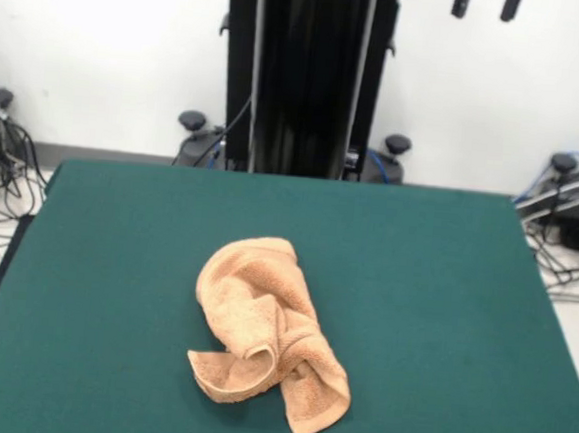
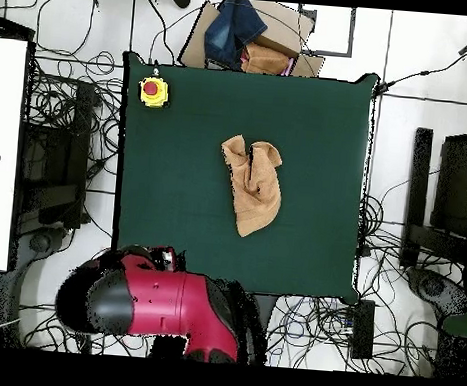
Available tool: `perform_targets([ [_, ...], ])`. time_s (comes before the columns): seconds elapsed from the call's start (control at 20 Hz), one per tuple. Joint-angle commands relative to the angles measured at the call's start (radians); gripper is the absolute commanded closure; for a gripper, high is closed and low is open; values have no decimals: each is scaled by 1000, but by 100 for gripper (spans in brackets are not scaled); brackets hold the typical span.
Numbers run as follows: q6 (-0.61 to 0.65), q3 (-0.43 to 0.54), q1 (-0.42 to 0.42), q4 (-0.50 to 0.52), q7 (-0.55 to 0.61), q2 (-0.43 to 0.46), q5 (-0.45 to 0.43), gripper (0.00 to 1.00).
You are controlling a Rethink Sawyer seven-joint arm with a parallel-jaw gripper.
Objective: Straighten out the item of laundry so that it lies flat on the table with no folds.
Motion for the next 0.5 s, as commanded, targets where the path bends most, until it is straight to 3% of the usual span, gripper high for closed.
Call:
perform_targets([
  [0.05,-126,-44,-5,62,229,104,-48,0],
  [0.5,-199,-46,-31,92,188,140,-39,0],
])
